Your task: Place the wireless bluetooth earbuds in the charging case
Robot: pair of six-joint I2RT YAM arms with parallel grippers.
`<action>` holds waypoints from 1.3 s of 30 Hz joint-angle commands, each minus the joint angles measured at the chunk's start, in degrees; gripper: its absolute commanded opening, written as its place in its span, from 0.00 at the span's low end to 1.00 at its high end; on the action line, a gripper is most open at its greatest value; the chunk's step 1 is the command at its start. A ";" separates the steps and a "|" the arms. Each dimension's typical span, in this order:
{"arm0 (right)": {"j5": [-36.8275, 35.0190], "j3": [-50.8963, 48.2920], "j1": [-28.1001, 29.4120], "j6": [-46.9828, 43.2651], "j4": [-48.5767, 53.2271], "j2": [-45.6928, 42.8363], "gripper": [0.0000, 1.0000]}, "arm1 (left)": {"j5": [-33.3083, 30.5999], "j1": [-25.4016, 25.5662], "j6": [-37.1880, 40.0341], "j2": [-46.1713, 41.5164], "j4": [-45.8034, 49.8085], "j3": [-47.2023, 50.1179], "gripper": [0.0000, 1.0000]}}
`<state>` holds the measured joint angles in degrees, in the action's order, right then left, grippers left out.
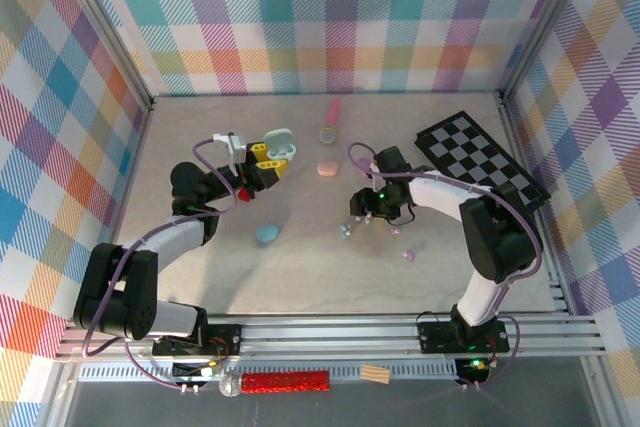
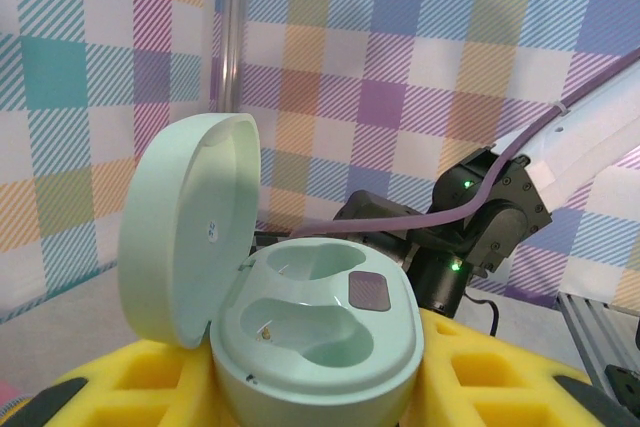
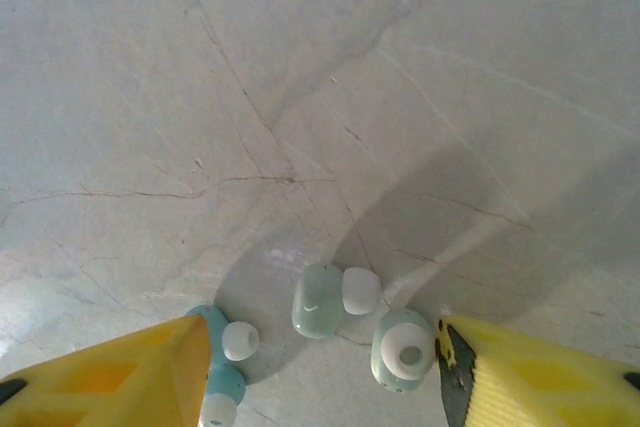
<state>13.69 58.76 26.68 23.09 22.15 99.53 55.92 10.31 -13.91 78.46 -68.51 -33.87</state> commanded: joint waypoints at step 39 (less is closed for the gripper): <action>6.00 4.02 -0.05 -13.21 9.44 1.98 0.60 | 1.33 0.15 1.52 -2.52 0.57 -0.41 0.38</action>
<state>22.13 61.32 26.63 11.40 29.10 102.96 56.07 10.35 -13.02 77.01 -66.11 -33.87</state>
